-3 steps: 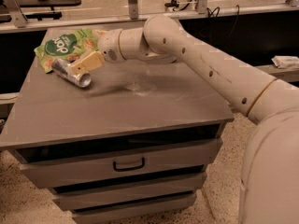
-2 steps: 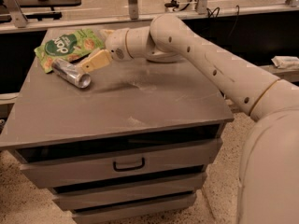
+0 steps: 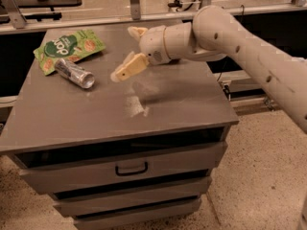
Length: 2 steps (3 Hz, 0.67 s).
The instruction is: Knock redbull can over
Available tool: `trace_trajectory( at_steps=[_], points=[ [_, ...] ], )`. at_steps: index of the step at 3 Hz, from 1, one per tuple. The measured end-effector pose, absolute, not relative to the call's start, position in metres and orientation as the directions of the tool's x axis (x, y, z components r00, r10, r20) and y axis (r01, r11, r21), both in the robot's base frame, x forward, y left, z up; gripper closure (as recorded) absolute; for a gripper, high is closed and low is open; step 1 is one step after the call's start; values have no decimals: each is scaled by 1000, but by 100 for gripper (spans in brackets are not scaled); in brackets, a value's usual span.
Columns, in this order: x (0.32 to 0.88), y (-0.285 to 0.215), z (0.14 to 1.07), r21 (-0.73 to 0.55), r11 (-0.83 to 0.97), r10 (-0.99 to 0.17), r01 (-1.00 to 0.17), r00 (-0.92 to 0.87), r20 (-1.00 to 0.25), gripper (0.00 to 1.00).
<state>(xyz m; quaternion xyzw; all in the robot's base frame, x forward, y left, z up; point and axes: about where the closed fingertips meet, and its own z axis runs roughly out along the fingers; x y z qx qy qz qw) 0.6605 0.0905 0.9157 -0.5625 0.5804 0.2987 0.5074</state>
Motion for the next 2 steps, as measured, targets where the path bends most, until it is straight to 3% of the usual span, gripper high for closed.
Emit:
trace_trajectory(
  at_steps=[1,2],
  points=[
    [620,11,934,-280,218,-374,-935,185,-909,0],
    [620,11,934,-280,218,-374,-935,185,-909,0]
  ],
)
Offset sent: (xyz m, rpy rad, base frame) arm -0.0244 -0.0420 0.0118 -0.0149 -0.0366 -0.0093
